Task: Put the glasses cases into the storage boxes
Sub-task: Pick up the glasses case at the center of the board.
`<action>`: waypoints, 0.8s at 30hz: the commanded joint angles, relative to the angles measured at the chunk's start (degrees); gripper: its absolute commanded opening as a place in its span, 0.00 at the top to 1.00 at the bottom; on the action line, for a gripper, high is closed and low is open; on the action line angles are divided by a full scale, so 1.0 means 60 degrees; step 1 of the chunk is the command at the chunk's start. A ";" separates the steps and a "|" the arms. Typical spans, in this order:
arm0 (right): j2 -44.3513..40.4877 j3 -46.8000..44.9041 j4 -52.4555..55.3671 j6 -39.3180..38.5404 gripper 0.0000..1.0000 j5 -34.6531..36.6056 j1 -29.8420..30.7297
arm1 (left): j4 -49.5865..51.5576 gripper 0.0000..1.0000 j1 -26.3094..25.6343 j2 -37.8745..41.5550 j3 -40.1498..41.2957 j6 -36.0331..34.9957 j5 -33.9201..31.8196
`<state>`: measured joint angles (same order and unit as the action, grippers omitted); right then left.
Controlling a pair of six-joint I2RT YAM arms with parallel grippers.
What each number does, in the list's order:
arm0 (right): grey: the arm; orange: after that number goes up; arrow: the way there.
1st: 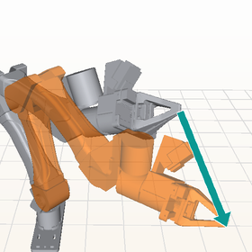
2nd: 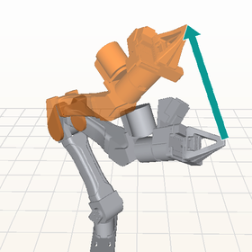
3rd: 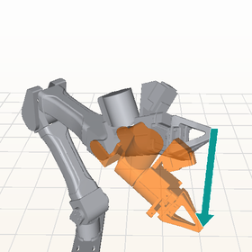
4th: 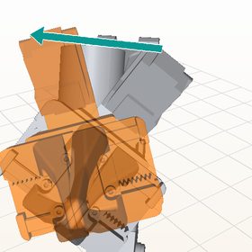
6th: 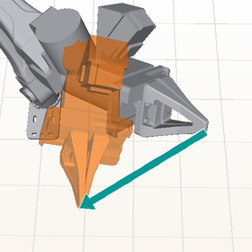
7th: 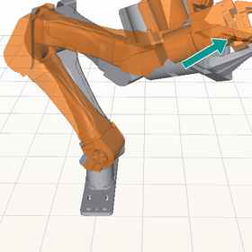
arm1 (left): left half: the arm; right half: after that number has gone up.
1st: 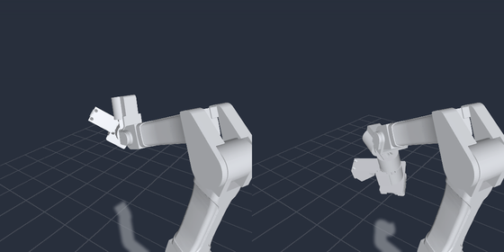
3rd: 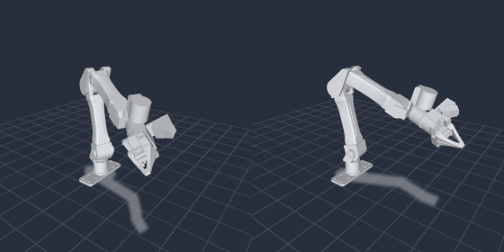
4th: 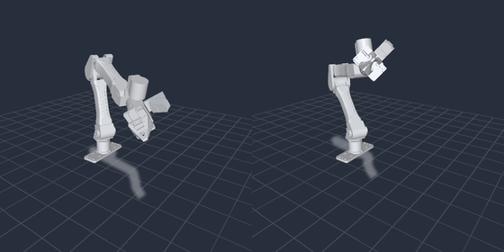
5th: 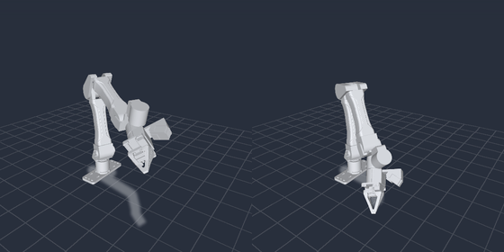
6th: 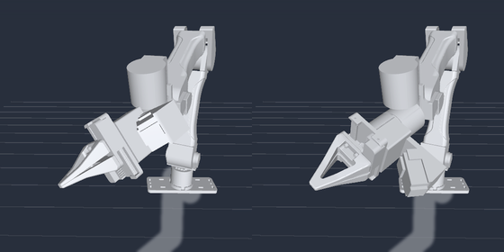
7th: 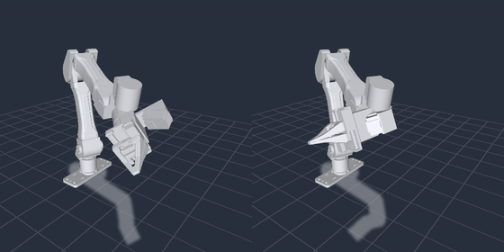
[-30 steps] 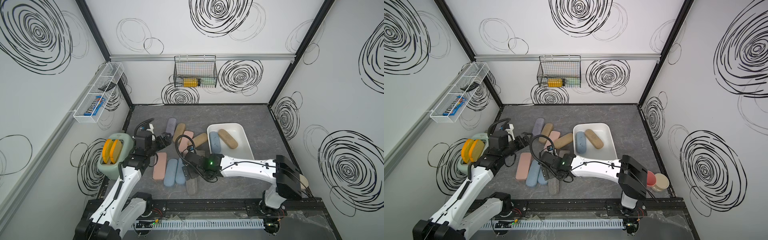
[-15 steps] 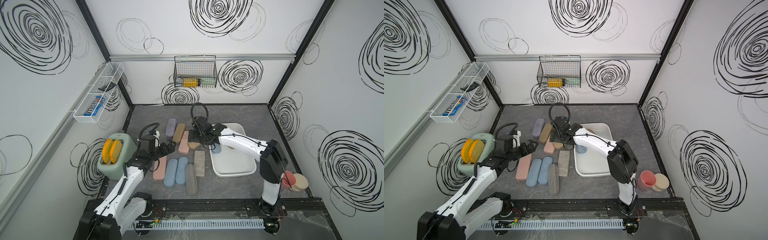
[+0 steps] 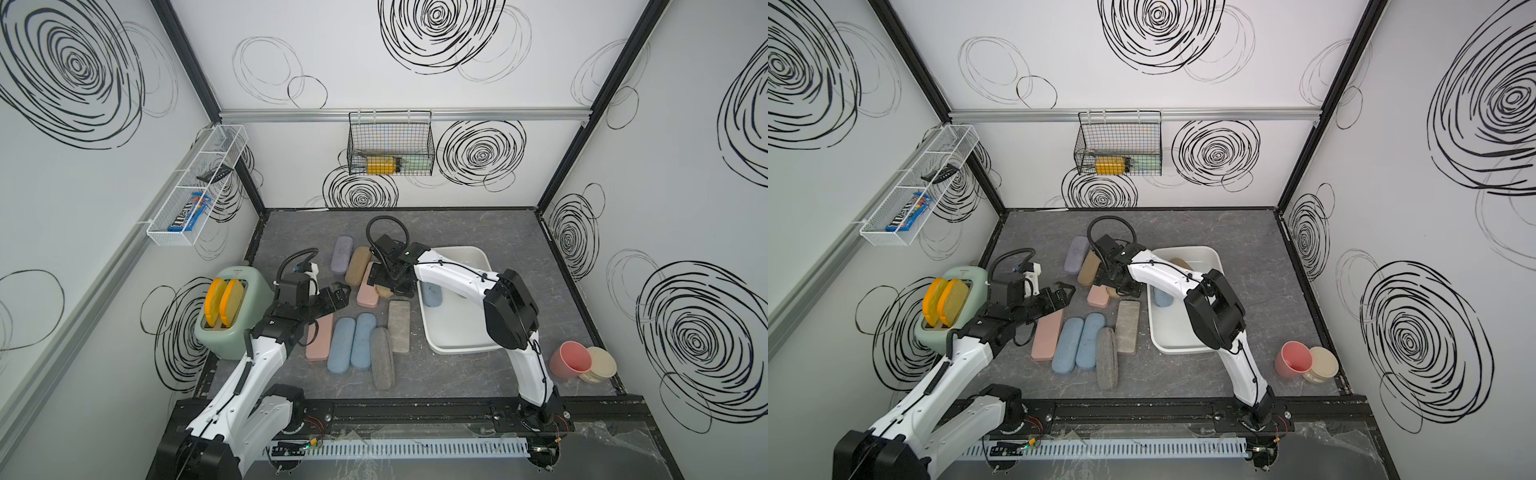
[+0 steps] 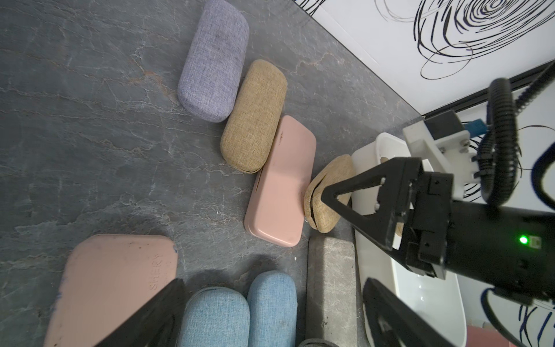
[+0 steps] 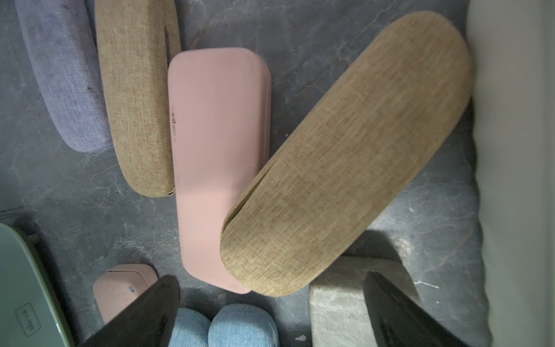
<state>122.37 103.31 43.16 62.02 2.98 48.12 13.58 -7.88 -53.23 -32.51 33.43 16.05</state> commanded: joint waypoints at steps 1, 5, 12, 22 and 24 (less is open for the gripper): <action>0.0221 0.0039 0.0177 0.0587 0.01 -0.0326 -0.0273 | -0.0242 0.04 0.0004 -0.0122 0.0085 -0.0108 0.0078; 0.0495 0.0385 0.0192 0.0663 0.01 -0.0332 -0.0449 | -0.0252 0.04 -0.0078 -0.0144 0.0101 -0.0093 0.0049; 0.0986 0.0782 0.0225 0.0707 0.01 -0.0533 -0.0563 | -0.0248 0.04 -0.0102 -0.0152 0.0116 -0.0079 0.0020; 0.1369 0.1006 0.0256 0.0392 0.06 -0.0526 -0.0677 | -0.0301 0.04 -0.0121 -0.0169 0.0131 -0.0068 0.0021; 0.1410 0.0956 0.0194 0.0207 0.08 -0.0605 -0.0655 | -0.0301 0.04 -0.0109 -0.0148 0.0144 -0.0064 -0.0020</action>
<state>129.91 107.92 43.05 64.16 -0.43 44.31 13.54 -8.25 -54.11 -32.23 33.43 16.21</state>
